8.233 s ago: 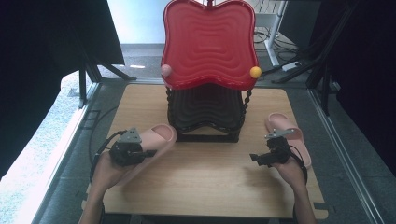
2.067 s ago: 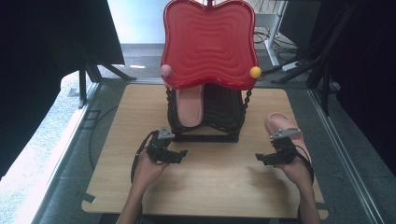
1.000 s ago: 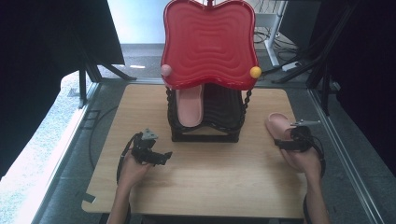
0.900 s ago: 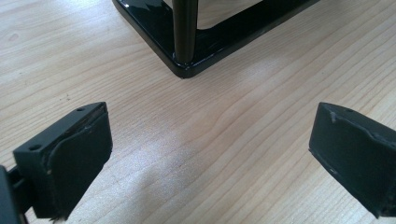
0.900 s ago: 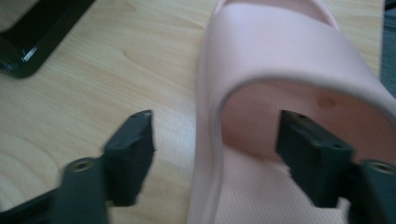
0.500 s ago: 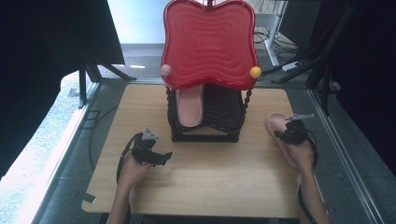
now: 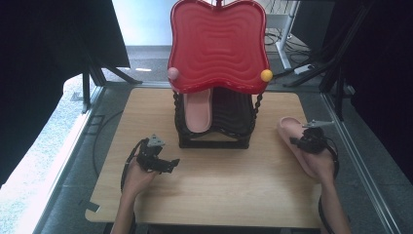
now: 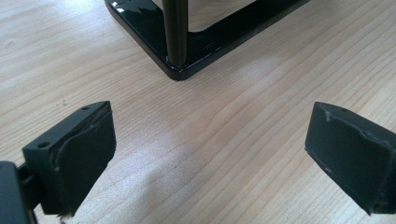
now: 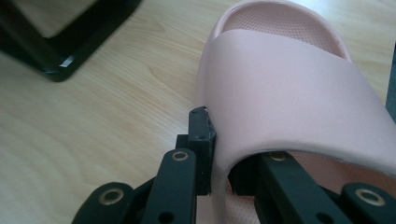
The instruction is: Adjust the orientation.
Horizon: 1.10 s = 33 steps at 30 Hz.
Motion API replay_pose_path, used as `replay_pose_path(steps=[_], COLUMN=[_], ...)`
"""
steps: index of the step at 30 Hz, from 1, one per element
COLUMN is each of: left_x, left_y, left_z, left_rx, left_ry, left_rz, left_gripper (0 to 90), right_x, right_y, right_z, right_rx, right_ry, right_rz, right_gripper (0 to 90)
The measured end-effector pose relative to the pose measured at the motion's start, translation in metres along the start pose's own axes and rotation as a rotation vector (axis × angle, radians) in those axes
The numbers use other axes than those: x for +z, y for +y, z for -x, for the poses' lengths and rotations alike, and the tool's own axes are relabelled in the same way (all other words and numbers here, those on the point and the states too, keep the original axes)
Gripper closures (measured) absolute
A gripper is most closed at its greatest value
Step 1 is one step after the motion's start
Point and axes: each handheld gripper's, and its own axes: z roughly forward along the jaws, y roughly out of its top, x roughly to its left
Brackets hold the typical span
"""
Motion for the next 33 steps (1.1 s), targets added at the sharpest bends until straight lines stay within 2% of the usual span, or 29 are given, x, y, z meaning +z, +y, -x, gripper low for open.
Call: replay_pose_path(steps=[9, 16, 21, 25, 33], left_x=[-0.003, -0.003, -0.003, -0.004, -0.006], left_y=[0.001, 0.001, 0.001, 0.001, 0.002], left_z=[0.000, 0.000, 0.001, 0.002, 0.002], left_rx=[-0.006, -0.003, -0.002, 0.001, 0.003], left_ry=[0.003, 0.001, 0.002, 0.002, 0.001], left_rz=[-0.005, -0.008, -0.010, -0.007, -0.003], left_gripper=[0.0, 0.0, 0.0, 0.0, 0.0], right_x=[-0.032, -0.052, -0.063, -0.069, -0.073], right_y=[0.004, 0.002, -0.001, -0.005, -0.010], right_z=[-0.021, -0.038, -0.051, -0.065, -0.087], right_rx=[-0.072, -0.117, -0.144, -0.153, -0.205], right_ry=[0.026, 0.059, 0.083, 0.141, 0.168], right_rz=[0.046, 0.055, 0.068, 0.079, 0.078], right_gripper=[80.9, 80.7, 80.7, 80.7, 80.8])
